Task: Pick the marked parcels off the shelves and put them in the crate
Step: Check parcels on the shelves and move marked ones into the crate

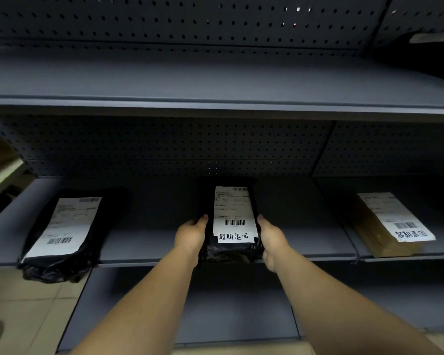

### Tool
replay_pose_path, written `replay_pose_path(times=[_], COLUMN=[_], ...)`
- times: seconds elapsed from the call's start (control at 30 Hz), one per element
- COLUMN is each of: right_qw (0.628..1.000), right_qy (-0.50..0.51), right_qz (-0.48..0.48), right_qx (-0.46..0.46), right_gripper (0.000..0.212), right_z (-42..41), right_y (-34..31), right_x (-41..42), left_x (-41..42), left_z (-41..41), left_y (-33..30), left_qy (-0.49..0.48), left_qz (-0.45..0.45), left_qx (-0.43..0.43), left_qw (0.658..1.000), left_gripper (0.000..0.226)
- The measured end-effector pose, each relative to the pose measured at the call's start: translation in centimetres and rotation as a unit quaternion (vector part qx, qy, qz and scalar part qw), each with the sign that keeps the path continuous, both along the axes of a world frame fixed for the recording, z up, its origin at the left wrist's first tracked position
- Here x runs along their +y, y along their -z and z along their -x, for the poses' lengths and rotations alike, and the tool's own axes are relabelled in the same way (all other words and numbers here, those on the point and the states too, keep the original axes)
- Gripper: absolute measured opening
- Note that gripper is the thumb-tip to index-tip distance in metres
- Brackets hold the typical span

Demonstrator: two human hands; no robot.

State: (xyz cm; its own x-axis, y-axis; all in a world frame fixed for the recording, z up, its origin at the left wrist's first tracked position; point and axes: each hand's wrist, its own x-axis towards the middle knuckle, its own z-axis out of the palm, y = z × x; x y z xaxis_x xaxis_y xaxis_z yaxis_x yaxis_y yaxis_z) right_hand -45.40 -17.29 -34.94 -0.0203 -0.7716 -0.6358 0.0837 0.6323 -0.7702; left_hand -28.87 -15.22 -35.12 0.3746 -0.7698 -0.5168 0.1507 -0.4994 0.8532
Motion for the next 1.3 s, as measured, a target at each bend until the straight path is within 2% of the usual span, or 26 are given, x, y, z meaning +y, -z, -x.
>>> replay_pose_path(times=[0.13,0.37,0.83,1.3], right_qw=[0.999,0.996,0.995,0.991], right_qy=[0.004,0.014,0.019,-0.017], right_qz=[-0.004,-0.005,0.003,0.073], right_qx=[-0.048,-0.087,-0.098,-0.108], right_gripper=[0.044,0.045,0.028,0.024], right_z=[-0.2,0.3,1.5,3.4], right_y=[0.1,-0.6,-4.6,-6.8], right_x=[0.3,1.8,6.5,11.8], left_x=[0.3,1.8,7.8,13.7], left_z=[0.4,0.5,0.7,2.5], left_y=[-0.3,-1.2,-4.5,-7.3], left_qy=[0.005,0.008,-0.02,-0.045], left_qz=[0.017,0.038,0.087,0.158], left_qx=[0.011,0.031,0.127,0.149], left_qw=[1.0,0.999,0.988,0.975], left_gripper=[0.044,0.044,0.039,0.033])
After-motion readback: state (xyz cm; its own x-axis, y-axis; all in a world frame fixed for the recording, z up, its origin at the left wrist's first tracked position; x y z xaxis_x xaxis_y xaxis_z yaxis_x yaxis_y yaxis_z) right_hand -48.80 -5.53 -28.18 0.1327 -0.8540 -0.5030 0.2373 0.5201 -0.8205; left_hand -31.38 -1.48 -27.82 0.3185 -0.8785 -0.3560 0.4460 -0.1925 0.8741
